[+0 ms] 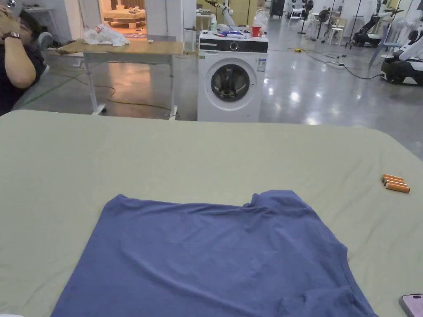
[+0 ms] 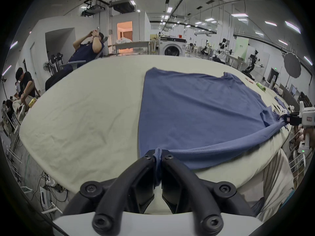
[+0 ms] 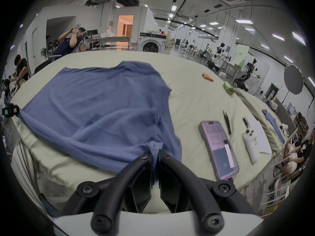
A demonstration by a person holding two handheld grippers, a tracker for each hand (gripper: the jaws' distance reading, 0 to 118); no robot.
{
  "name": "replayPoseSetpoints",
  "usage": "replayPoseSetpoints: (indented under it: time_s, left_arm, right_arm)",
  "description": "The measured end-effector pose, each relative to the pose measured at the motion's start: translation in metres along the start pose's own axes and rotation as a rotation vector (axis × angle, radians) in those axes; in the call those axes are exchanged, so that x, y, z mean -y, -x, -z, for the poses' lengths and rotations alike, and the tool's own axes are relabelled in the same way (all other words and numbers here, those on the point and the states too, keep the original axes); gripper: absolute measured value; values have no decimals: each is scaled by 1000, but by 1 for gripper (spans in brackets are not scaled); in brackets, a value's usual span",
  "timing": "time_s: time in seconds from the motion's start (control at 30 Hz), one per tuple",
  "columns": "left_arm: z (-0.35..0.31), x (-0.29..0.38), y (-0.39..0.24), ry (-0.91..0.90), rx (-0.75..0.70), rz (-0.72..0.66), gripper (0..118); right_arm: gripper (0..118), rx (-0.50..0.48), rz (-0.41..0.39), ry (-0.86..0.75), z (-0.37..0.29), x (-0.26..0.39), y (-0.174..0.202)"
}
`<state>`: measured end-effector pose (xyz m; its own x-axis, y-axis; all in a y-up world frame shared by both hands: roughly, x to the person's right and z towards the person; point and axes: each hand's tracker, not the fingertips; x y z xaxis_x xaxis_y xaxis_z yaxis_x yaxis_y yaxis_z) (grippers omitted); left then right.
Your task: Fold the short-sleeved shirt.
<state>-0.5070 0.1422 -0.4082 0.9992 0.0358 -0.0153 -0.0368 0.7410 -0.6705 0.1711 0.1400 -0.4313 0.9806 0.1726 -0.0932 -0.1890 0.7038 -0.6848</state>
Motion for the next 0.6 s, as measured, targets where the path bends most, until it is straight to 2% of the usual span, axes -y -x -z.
replayPoseSetpoints:
  time_s: [0.13, 0.2, 0.27, 0.37, 0.4, 0.5, 0.6]
  left_arm:
    - [5, 7, 3, 26, 7, -25, 2]
    - [7, 5, 3, 34, 2, -18, 11]
    - [5, 2, 0, 25, -13, -6, 24]
    - [4, -10, -2, -16, -12, -10, 47]
    - [1, -14, -8, -34, -11, -11, 50]
    - [1, -35, -19, -97, -5, 11, 50]
    - [-1, -59, -35, -168, 2, 17, 50]
  right_arm:
    - [11, -11, 8, 69, 6, 15, 2]
    - [38, 11, -5, 81, 5, 18, 6]
    - [53, 37, -33, 71, -2, 14, 8]
    - [63, 35, -32, 1, -16, -2, 12]
    - [66, 33, -26, -23, -19, -9, 13]
    - [69, 35, -8, -122, -29, -34, 18]
    - [69, 35, 42, -246, -32, -61, 27]
